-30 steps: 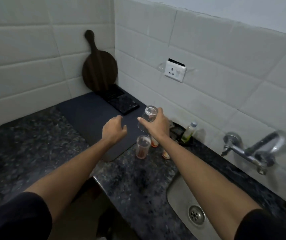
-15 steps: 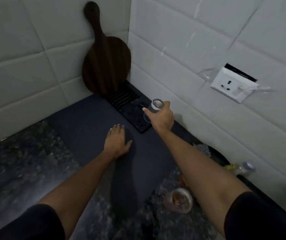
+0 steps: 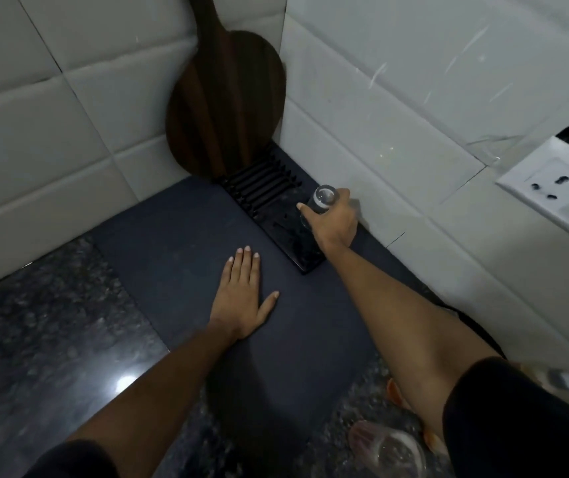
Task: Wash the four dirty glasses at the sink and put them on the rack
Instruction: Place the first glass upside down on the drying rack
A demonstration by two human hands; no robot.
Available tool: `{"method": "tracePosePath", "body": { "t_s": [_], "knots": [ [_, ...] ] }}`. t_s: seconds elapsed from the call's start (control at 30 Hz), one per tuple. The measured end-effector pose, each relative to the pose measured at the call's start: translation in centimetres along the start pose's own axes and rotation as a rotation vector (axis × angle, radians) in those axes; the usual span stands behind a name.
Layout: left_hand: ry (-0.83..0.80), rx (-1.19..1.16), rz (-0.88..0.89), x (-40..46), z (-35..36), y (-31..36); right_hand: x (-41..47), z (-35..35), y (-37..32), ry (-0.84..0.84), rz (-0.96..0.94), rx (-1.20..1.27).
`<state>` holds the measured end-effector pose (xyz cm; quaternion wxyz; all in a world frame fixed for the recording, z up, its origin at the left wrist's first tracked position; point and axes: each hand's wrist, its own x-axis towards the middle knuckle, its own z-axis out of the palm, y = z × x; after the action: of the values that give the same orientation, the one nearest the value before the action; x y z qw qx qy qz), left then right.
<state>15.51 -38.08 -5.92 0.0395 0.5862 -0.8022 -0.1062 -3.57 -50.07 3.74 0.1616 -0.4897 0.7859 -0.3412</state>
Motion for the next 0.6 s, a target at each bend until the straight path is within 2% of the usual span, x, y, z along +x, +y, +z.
{"method": "tracePosePath", "body": {
  "t_s": [0.37,0.6],
  "knots": [
    [-0.012,-0.019,-0.006,0.1,0.0,-0.1,1.0,1.4,0.0,-0.033,0.032,-0.007],
    [-0.022,-0.013,-0.015,0.1,0.0,-0.1,0.9,0.6,0.2,-0.109,0.032,0.015]
  ]
}}
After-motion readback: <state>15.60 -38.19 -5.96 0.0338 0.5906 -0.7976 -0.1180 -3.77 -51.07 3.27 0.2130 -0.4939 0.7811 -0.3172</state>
